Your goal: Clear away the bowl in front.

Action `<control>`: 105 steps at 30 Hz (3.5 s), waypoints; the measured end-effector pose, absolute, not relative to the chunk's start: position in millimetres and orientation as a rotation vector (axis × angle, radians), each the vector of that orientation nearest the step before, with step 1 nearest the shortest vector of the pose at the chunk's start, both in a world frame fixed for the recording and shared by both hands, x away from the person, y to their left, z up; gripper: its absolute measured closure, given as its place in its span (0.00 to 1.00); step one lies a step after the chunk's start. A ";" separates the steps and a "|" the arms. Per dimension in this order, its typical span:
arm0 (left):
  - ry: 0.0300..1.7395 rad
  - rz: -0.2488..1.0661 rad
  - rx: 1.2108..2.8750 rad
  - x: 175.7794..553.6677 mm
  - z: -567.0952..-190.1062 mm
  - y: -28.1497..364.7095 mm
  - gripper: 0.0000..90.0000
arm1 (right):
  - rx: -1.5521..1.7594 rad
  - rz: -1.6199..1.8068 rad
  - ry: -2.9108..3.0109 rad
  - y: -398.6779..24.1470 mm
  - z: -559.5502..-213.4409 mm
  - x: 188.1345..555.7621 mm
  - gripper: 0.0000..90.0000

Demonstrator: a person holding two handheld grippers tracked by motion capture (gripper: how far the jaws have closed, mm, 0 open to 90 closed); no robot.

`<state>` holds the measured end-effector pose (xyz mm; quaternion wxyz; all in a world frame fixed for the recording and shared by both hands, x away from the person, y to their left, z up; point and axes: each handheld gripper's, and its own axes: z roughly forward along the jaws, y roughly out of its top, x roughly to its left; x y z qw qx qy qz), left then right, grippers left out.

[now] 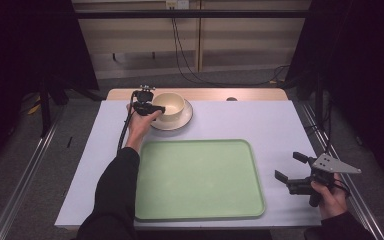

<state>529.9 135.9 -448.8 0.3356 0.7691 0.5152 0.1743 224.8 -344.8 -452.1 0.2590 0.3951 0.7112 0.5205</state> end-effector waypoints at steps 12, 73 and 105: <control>1.409 0.318 2.038 537.4 -446.0 136.8 0.64 | 1.070 1.408 1.928 -345.1 -452.1 225.0 0.01; 1.554 0.096 1.901 535.8 -444.1 146.7 0.92 | 1.069 1.400 1.925 -346.0 -451.6 224.2 0.01; 1.440 0.097 1.897 516.0 -413.8 151.1 0.92 | 1.059 1.402 1.920 -345.8 -450.6 223.6 0.01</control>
